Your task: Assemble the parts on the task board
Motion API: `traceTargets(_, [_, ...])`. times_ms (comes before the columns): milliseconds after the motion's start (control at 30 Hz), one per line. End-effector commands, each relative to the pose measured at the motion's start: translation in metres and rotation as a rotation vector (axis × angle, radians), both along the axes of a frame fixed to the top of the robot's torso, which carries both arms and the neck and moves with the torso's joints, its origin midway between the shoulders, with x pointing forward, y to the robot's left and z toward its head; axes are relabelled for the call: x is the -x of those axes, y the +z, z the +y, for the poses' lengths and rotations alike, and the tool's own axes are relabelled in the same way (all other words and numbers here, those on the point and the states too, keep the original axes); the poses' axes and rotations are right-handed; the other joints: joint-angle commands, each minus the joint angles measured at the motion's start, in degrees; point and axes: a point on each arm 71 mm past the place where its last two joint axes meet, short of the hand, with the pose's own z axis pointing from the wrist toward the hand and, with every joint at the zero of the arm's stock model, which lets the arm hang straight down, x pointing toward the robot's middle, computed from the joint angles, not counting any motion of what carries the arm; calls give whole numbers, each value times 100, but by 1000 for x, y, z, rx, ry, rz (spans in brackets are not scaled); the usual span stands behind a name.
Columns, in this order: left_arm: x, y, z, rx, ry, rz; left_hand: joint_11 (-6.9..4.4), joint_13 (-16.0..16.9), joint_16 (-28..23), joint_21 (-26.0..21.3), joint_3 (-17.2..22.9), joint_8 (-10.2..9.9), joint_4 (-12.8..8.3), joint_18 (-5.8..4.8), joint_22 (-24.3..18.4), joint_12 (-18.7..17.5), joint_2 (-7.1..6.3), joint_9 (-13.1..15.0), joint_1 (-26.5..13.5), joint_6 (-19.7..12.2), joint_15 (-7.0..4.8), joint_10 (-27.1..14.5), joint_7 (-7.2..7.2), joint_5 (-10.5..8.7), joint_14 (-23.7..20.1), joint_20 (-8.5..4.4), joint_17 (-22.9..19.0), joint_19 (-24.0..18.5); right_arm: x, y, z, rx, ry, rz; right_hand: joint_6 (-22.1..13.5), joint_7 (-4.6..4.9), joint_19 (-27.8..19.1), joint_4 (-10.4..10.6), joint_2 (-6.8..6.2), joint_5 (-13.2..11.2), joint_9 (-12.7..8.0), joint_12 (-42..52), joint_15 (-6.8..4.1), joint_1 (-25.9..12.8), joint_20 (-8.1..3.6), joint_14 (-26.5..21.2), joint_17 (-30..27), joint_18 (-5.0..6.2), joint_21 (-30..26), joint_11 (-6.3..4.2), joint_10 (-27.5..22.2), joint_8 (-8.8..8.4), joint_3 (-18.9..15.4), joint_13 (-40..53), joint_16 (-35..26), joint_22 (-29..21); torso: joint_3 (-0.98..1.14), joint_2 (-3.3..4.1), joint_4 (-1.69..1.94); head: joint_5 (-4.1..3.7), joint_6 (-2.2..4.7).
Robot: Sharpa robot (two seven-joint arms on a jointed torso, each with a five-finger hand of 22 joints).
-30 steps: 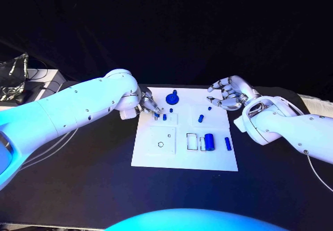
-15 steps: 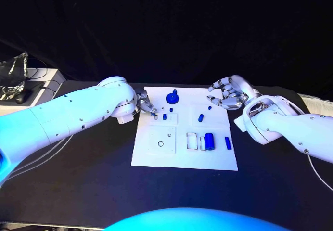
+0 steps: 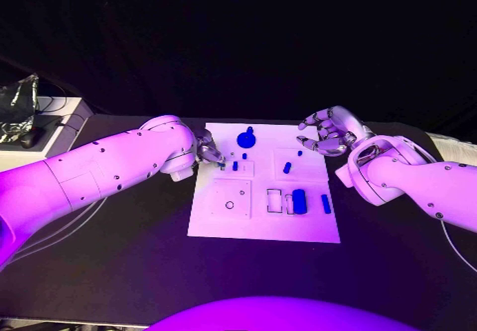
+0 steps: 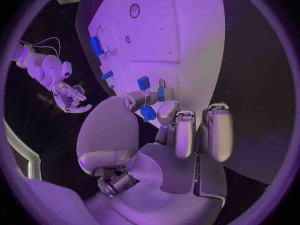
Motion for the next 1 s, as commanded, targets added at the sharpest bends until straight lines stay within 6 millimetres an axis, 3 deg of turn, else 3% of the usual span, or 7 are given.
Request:
traceTargets(33, [0, 0, -2, 6, -11, -12, -7, 7, 19, 37, 1038, 22, -1086, -90, 916, 9, 30, 12, 49, 128, -52, 37, -81, 19, 596, -22, 1509, 84, 1, 0, 1, 8, 16, -1, -37, 0, 535, -12, 11, 17, 4, -6, -47, -54, -37, 526, 1186, 33, -10, -44, 367, 7, 28, 1267, -23, 1424, 5, 3, 3, -8, -5])
traceTargets(1000, [4, -4, -3, -50, -75, 58, -21, 22, 19, 56, 1019, 16, -1133, -97, 935, 14, -25, 18, 89, 151, -64, 68, -95, 21, 596, -27, 1509, 100, 0, 0, 1, 9, 14, 0, -37, 0, 535, -12, 11, 17, 4, -6, -47, -54, -37, 526, 1186, 33, -10, -44, 367, 7, 28, 1267, -23, 1424, 3, 4, 0, -7, -41])
